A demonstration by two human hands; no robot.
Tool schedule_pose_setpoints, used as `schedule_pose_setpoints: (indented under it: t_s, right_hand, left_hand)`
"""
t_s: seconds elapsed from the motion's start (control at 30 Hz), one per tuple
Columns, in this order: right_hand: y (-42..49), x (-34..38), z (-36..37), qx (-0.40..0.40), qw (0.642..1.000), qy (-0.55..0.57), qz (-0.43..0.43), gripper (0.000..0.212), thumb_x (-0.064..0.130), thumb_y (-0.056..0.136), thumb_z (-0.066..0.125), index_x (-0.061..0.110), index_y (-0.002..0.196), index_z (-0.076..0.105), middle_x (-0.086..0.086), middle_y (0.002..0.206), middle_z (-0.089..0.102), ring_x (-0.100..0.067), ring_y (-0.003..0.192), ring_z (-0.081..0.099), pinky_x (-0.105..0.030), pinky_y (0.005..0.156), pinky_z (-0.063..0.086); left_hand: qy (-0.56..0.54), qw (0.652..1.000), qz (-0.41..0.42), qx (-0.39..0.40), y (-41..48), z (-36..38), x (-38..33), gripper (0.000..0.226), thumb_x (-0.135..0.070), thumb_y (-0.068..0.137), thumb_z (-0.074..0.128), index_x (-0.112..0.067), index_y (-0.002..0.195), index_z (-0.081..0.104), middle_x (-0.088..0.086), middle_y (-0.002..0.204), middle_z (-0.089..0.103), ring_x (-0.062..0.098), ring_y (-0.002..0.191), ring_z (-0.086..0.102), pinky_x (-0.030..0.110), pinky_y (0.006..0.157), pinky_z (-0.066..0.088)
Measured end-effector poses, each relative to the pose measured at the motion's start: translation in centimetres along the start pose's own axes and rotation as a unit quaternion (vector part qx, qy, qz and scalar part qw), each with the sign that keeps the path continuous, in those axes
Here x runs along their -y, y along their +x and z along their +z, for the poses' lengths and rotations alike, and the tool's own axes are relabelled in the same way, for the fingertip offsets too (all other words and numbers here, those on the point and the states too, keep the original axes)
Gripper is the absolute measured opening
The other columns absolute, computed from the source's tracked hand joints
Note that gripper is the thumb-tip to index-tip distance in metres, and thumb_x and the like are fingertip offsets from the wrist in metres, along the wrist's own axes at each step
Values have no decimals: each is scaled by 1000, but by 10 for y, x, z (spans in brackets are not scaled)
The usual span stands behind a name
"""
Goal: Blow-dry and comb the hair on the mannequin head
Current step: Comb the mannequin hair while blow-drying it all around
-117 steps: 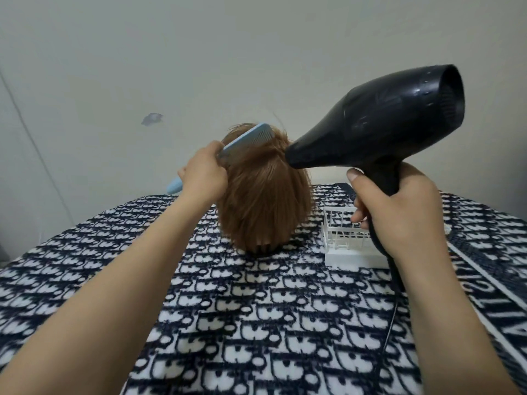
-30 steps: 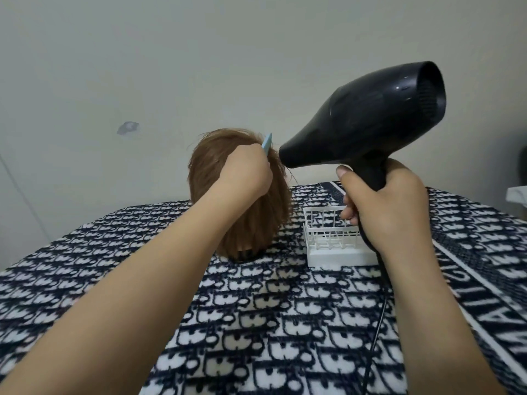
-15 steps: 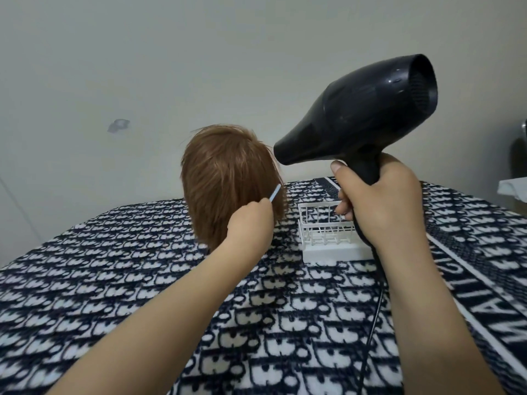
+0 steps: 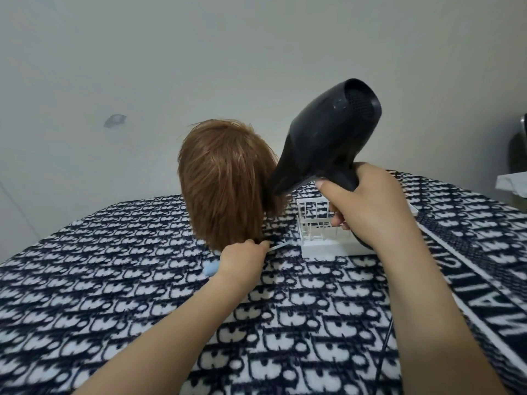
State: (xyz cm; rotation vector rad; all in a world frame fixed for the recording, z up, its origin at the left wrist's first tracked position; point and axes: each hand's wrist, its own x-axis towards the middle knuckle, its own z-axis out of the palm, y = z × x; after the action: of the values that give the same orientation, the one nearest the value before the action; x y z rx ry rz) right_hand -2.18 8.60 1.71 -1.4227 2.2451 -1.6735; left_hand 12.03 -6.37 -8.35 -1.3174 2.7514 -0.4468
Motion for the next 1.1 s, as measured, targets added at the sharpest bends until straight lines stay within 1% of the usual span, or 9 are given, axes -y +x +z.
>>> schedule_pose_setpoints:
  t_s: [0.07,0.17,0.27,0.43,0.63,0.73,0.87,0.97,1.1]
  right_hand:
    - [0,0,0,-15,1000,-13,1,25,41,91,65,17,82,62,-1,65,69,-9,44,67,-47,62,61]
    - [1,-1,-1,-37,999,-6,7,23,41,91,65,20,82,61,0,62,68,-8,44,67,-46,62,61]
    - [1,1,-3,-69,997,16,2,23,40,91,65,22,78,60,2,59,67,-6,45,65,-44,63,60]
    - [-1,4,-5,-116,990,82,-2,22,38,93,65,18,84,61,0,65,68,-8,45,67,-47,61,61]
    - [-4,7,-5,-134,985,112,-4,23,39,93,65,19,82,60,0,61,67,-8,45,66,-41,55,59]
    - [-4,8,-2,-125,986,107,-5,23,38,93,66,18,82,60,0,62,67,-6,45,66,-42,57,60]
    - [-3,8,0,-117,988,105,2,23,39,92,66,20,82,60,-1,64,68,-7,44,66,-42,57,60]
    - [-3,8,-1,-120,987,108,3,22,38,93,66,20,81,60,-1,63,68,-7,44,65,-39,55,59]
    - [-3,8,-1,-122,987,106,5,22,39,92,67,21,80,60,0,62,67,-6,45,65,-40,55,60]
  left_hand:
    - [-9,1000,3,-17,-3,0,-2,55,-2,87,52,-21,136,37,5,99,55,28,77,57,35,52,34]
    - [-81,995,-2,-66,-9,-5,-5,28,-10,93,49,-17,120,46,-1,76,43,21,58,45,32,43,28]
    - [-208,973,-14,-99,-13,-21,-8,8,-20,99,45,-14,102,46,0,76,44,19,59,45,31,48,34]
    - [-306,942,-13,-138,-17,-71,-7,17,-17,98,38,-7,94,52,12,89,58,26,72,56,30,54,39]
    - [-334,897,-38,-286,-1,-132,6,23,-21,100,41,-5,102,57,13,91,65,30,74,63,39,64,53]
    - [-378,887,-70,-258,20,-148,14,26,-25,100,39,-5,100,56,15,85,67,31,64,68,43,60,58]
    - [-411,884,-107,-195,45,-149,19,17,-19,97,41,-5,104,48,16,91,62,33,67,69,43,61,60]
    - [-369,909,-113,-155,57,-141,14,17,-9,93,47,-6,110,45,16,96,60,36,78,69,49,64,59]
    - [-299,941,-96,-124,69,-122,0,28,-3,89,48,-3,118,49,16,105,63,34,91,67,40,75,58]
